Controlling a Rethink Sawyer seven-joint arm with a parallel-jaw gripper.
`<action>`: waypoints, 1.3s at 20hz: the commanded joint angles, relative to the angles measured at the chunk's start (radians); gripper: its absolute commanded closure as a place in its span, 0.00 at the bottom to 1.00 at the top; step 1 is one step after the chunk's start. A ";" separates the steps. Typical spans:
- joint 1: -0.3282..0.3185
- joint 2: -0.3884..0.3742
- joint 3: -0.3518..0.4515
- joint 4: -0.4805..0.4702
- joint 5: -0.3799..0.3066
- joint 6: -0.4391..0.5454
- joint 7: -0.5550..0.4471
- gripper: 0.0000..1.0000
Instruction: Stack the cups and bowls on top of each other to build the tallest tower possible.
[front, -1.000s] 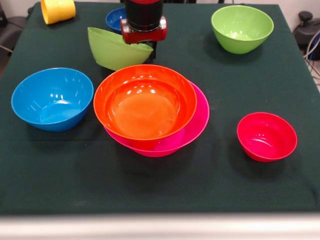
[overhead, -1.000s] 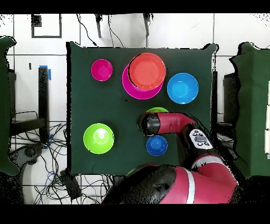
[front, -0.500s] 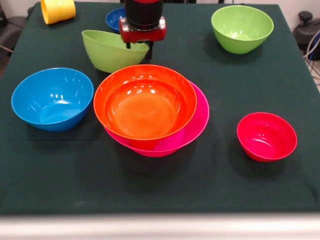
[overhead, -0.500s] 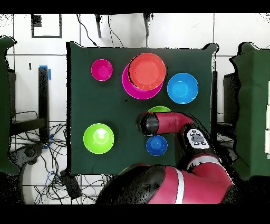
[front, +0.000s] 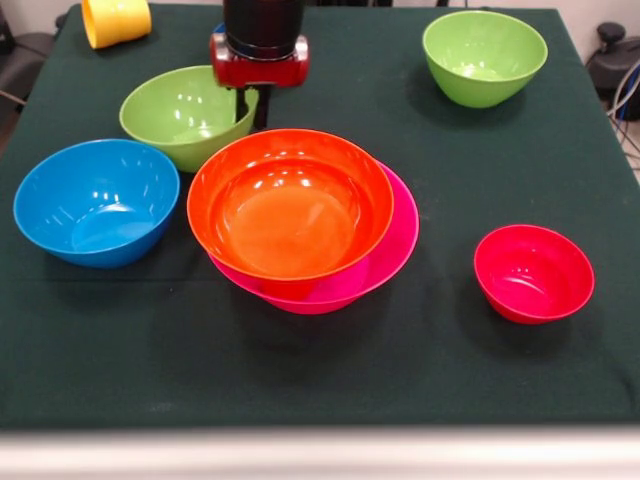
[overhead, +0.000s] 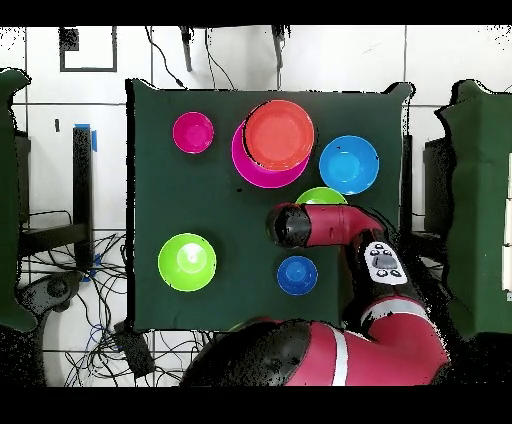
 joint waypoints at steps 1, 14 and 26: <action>0.029 0.083 0.023 -0.058 0.016 0.007 0.118 1.00; 0.081 -0.091 0.032 -0.069 0.065 0.335 0.022 1.00; 0.139 -0.161 0.013 -0.115 0.030 0.479 0.048 1.00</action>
